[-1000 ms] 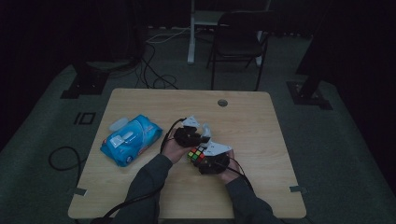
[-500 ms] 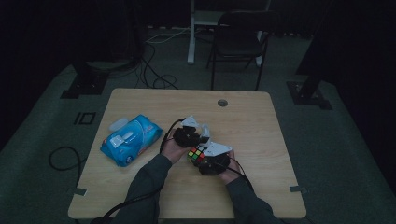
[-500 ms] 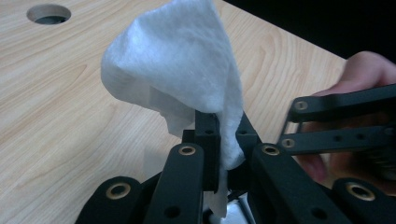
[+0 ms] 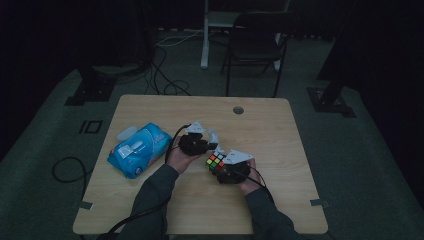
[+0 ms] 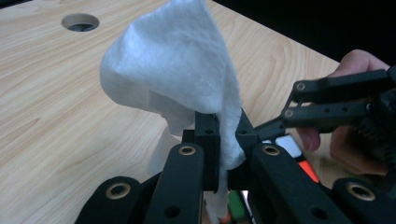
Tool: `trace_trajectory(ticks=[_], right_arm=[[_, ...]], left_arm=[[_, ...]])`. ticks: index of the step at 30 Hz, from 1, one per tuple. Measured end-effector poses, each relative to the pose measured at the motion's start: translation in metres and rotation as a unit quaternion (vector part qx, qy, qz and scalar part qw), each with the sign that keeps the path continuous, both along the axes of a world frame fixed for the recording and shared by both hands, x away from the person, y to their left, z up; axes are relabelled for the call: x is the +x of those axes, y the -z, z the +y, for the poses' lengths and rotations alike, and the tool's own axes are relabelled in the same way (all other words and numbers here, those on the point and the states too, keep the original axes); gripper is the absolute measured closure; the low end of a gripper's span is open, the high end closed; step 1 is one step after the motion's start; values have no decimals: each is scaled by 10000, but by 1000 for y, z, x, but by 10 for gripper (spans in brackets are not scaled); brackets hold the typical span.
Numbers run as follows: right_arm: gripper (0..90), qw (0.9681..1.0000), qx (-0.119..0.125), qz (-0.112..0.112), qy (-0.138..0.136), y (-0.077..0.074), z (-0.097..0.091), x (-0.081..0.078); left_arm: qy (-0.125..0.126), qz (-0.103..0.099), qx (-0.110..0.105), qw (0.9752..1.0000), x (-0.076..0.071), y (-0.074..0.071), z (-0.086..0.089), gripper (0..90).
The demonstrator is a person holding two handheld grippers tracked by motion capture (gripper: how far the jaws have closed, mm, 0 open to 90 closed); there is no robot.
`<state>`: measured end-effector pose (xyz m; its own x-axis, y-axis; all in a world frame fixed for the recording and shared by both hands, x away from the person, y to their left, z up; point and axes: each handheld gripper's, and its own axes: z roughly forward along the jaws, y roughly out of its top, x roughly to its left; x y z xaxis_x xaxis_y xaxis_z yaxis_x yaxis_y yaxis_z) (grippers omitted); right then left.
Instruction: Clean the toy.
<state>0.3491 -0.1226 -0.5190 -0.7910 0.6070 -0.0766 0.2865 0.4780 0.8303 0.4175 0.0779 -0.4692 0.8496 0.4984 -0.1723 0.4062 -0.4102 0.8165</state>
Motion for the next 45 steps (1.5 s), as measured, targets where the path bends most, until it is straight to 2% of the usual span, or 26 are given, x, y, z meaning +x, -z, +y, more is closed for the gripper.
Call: trace_trajectory(ticks=[7,15,29,45], right_arm=[[341,9999,-39,11,93,0,-3,2],[341,9995,93,-41,286,-5,-13,5],[341,9990,216,-82,385,-18,-19,9],[341,9978,412,-55,522,-29,-21,19]], left_arm=[[-160,2,-36,9999,-1,2,12,870],[-277,-9,-10,9996,-2,5,20,870],[-384,-93,78,9992,-8,15,22,869],[-429,-234,188,9986,-13,21,16,867]])
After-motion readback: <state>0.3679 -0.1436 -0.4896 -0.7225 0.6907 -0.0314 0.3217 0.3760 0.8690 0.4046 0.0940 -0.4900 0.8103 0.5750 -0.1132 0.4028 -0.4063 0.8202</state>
